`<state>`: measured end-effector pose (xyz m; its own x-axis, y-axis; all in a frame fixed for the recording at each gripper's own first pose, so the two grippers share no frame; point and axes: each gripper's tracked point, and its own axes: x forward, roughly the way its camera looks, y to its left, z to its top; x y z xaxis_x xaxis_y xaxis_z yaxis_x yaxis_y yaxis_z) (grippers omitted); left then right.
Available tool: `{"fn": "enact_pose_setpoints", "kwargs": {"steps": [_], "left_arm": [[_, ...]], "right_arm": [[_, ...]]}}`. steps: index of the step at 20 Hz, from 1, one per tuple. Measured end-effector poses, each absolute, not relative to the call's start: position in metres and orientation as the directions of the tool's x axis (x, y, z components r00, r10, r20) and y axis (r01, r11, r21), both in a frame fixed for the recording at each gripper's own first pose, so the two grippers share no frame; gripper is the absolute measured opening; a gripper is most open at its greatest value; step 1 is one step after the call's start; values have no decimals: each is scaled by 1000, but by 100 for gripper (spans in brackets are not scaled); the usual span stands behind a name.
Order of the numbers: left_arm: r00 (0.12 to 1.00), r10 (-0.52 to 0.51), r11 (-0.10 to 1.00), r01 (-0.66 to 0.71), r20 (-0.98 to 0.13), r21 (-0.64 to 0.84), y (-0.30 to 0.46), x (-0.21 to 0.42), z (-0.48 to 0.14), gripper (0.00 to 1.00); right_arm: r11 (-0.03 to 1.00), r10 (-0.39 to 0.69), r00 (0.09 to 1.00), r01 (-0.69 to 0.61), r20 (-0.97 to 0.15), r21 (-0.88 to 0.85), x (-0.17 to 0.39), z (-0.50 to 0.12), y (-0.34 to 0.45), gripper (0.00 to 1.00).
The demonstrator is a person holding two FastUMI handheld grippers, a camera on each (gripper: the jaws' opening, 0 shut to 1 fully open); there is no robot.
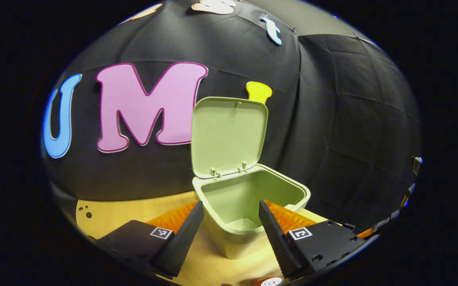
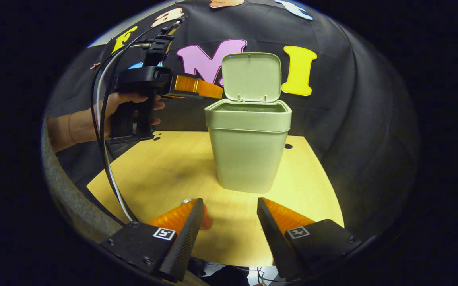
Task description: Press the lid of the desktop garbage bin to open it, pick up the crumpled paper on the desktop and throw it into the bin, then pick up the pop can on the desktop and drop it into the bin, and finally close the garbage bin lid.
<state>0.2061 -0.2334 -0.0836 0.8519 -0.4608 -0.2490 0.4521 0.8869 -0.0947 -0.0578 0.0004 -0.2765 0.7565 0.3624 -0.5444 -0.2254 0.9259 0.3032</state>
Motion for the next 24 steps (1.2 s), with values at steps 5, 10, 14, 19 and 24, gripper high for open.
{"fn": "enact_pose_setpoints", "kwargs": {"steps": [5,10,14,19,24], "left_arm": [[903,-363,931,361,-229,-53,-178,171,-80,94],[926,-284,959,275,-250,-71,-126,118,-97,95],[927,-227,974,211,-300,-84,-92,85,-120,95],[925,-172,985,151,-339,-87,-60,51,-137,95],[915,-155,988,136,-373,-75,-43,22,-154,95]], "right_arm": [[905,419,737,-290,-530,312,-61,-271,30,95],[875,484,690,-362,-538,322,-62,-277,60,96],[865,502,657,-397,-563,307,-63,-291,75,96],[867,490,631,-420,-602,266,-58,-315,83,96],[867,486,605,-424,-631,261,-52,-339,101,96]]}}
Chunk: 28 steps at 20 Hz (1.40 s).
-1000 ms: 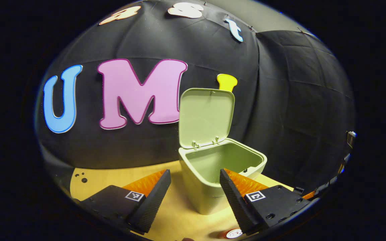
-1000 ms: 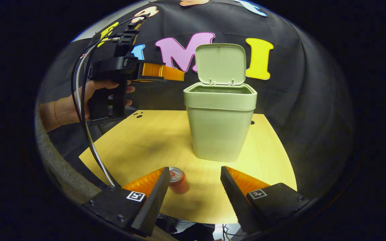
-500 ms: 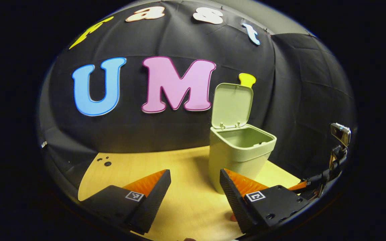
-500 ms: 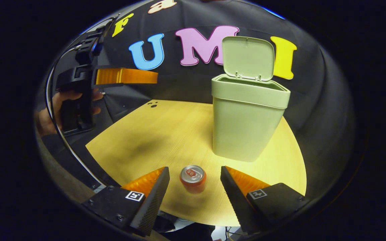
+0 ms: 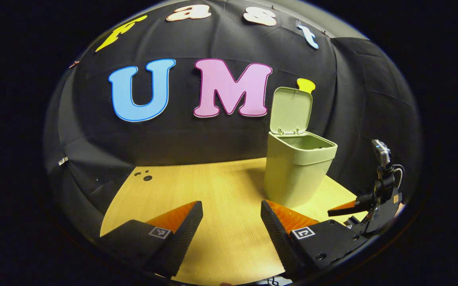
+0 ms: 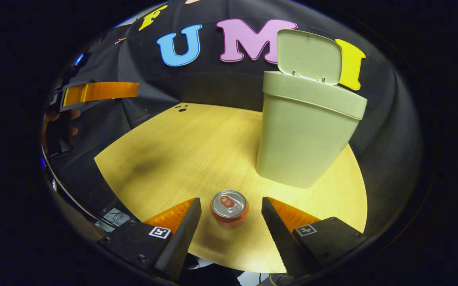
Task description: Press the lid of the desktop garbage bin to open it, pick up the crumpled paper on the desktop and throw it into the bin, then pick up the pop can on the desktop and drop it into the bin, and finally close the garbage bin lid.
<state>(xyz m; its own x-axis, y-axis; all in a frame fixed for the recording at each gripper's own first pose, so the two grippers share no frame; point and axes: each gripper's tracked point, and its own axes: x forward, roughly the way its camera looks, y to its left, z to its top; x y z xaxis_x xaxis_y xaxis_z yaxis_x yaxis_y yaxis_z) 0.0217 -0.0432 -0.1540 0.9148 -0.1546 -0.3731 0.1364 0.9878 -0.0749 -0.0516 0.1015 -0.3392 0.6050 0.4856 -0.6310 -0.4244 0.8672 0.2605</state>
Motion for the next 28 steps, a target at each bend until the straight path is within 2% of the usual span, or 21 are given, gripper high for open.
{"fn": "enact_pose_setpoints", "kwargs": {"steps": [7,14,16,18,24,28], "left_arm": [[903,-113,993,90,-415,-74,-20,2,-172,94],[892,-90,995,65,-442,-71,1,10,-185,95],[891,-90,996,68,-445,-65,5,15,-187,94],[889,-95,995,71,-447,-70,6,20,-188,95],[893,-103,994,80,-439,-71,8,28,-187,95],[897,-112,993,89,-428,-72,5,28,-184,94]], "right_arm": [[861,465,551,-465,-693,208,-48,-373,117,95],[862,429,497,-474,-754,179,-47,-400,121,95],[863,433,492,-468,-755,189,-42,-402,125,86],[865,424,491,-467,-761,181,-40,-397,124,85],[875,452,524,-418,-722,244,-29,-368,124,85],[886,463,636,-358,-617,295,-6,-305,112,85]]}}
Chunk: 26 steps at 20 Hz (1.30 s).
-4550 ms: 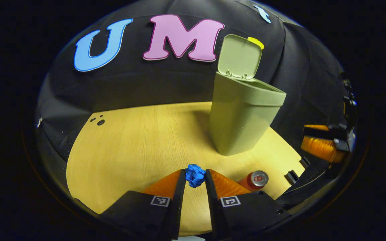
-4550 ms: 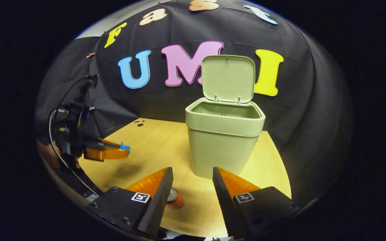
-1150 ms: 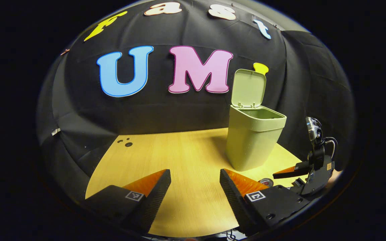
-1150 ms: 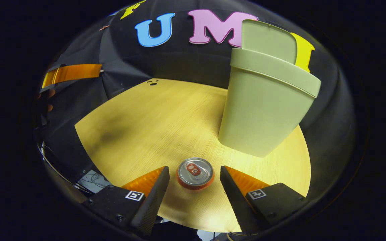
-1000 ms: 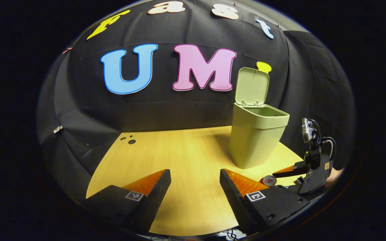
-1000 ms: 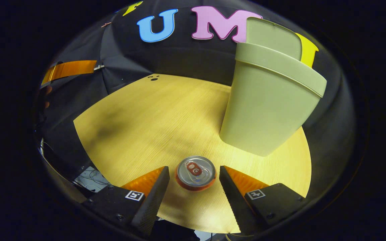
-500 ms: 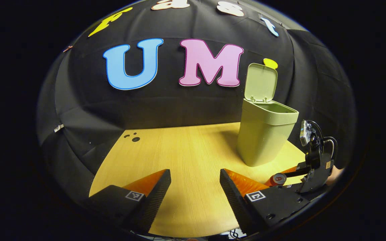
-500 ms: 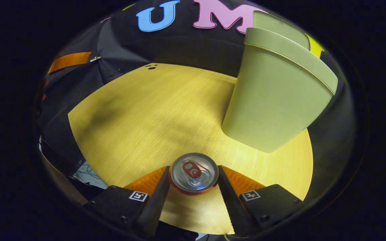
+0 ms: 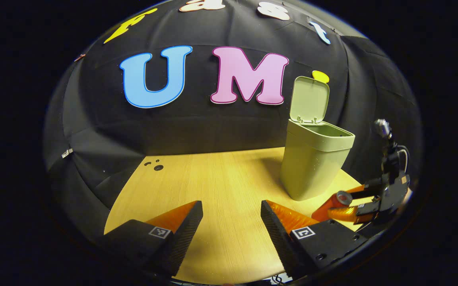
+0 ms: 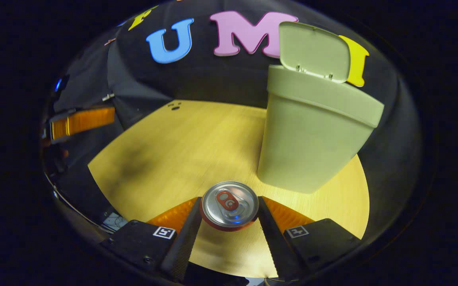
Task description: Press the lid of the desktop garbage bin to open it, pick up the crumpled paper on the desktop and throw it into the bin, then pick up the pop can on the desktop and drop it into the bin, and finally close the garbage bin lid.
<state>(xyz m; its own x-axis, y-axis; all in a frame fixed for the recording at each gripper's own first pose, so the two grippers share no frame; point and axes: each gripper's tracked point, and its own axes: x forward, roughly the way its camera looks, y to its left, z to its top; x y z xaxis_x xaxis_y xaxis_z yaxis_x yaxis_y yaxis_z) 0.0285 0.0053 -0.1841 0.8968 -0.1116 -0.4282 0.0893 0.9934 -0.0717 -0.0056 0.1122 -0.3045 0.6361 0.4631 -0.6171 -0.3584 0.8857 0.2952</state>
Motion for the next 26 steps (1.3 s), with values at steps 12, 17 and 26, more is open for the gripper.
{"fn": "enact_pose_setpoints", "kwargs": {"steps": [12,17,26], "left_arm": [[909,-121,992,96,-398,-82,-21,24,-173,94],[909,-116,992,87,-400,-89,-35,31,-172,94],[910,-63,996,32,-410,-84,-53,46,-171,95]], "right_arm": [[874,471,805,-368,-362,317,65,-157,56,84],[895,418,874,-349,-247,277,106,-117,17,84],[936,301,925,-240,-232,257,181,-132,-55,83]]}}
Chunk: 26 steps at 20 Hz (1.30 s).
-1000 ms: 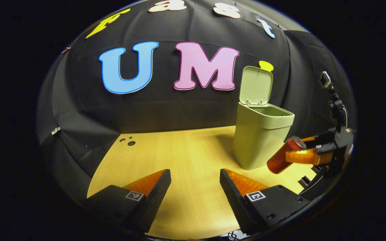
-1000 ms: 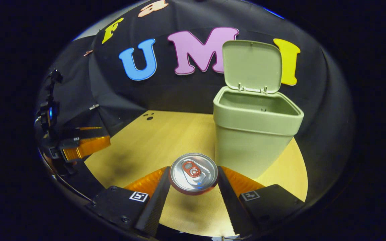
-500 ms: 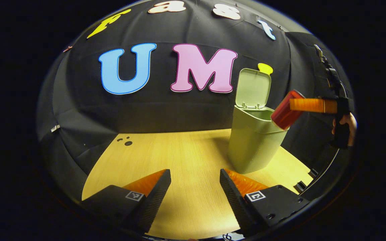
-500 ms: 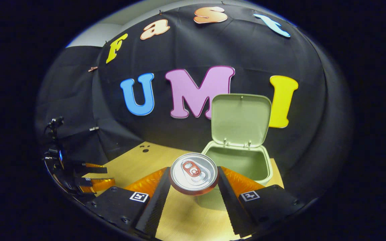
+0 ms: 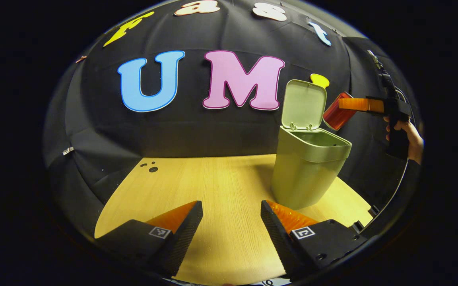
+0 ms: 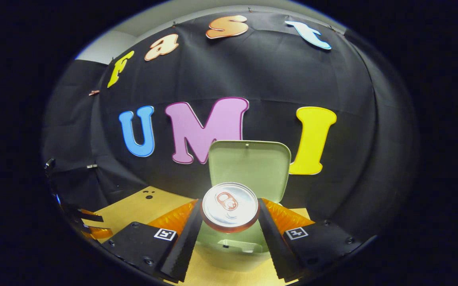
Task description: Press the lid of the desktop garbage bin to open it, pick up the crumpled paper on the desktop and throw it into the bin, then pick up the pop can on the desktop and drop it into the bin, and finally close the garbage bin lid.
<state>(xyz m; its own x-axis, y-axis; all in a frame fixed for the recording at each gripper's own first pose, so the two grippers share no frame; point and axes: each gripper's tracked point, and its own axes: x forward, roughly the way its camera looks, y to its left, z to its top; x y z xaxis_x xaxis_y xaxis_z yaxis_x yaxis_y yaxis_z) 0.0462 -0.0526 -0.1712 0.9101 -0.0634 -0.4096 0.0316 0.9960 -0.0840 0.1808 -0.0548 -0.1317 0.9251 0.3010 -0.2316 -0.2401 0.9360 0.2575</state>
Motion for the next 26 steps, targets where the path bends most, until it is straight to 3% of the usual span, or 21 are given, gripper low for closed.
{"fn": "enact_pose_setpoints", "kwargs": {"steps": [13,26], "left_arm": [[903,1,995,-44,-429,-91,-72,58,-173,95],[895,-2,993,-50,-447,-105,-72,67,-183,95]], "right_arm": [[939,336,817,-253,-468,233,194,-228,-72,84],[930,365,772,-282,-520,236,192,-247,-56,84]]}}
